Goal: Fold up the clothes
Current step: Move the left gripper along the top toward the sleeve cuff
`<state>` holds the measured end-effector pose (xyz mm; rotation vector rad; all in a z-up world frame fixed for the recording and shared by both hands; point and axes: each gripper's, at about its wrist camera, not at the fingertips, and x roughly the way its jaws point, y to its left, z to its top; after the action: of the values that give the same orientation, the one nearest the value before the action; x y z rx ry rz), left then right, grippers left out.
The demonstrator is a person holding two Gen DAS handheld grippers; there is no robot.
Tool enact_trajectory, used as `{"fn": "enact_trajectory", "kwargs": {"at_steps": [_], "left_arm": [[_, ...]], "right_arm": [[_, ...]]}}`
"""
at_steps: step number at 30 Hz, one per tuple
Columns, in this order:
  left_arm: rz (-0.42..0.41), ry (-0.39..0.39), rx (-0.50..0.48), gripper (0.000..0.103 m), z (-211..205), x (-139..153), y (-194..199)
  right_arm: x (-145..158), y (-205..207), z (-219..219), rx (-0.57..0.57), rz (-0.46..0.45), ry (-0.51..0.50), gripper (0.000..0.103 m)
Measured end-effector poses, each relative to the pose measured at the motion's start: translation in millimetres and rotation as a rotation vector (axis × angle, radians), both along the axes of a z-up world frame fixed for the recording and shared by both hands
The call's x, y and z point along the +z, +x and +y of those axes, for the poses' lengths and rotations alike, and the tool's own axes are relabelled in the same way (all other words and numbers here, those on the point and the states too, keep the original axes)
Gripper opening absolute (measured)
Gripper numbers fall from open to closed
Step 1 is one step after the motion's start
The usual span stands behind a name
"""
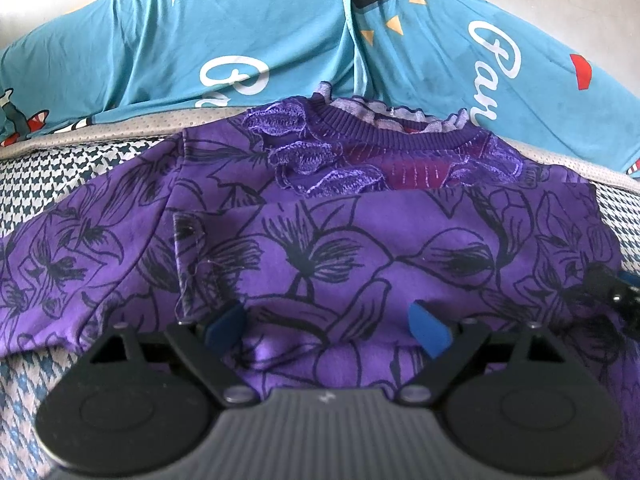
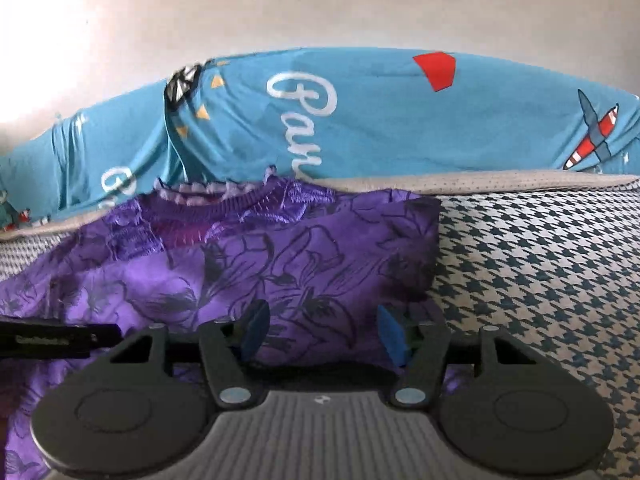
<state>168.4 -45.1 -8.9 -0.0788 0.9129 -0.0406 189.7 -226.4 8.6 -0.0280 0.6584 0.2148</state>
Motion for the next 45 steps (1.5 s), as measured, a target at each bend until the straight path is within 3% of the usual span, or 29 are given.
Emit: {"fn": "enact_trajectory", "kwargs": {"at_steps": [4, 9, 22, 45], "left_arm": [[0.0, -0.003, 0.001, 0.091, 2, 0, -1], [-0.003, -0.002, 0.006, 0.093, 4, 2, -4], [0.003, 0.017, 0.033, 0.094, 15, 2, -11], [0.011, 0.06, 0.074, 0.095, 43, 4, -30]], "right_arm": [[-14, 10, 0, -0.053, 0.062, -0.065, 0.054], [-17, 12, -2, -0.078, 0.062, -0.079, 0.051], [-12, 9, 10, -0.109, 0.057, -0.128, 0.054], [-4, -16, 59, 0.092, 0.08, -0.098, 0.057]]}}
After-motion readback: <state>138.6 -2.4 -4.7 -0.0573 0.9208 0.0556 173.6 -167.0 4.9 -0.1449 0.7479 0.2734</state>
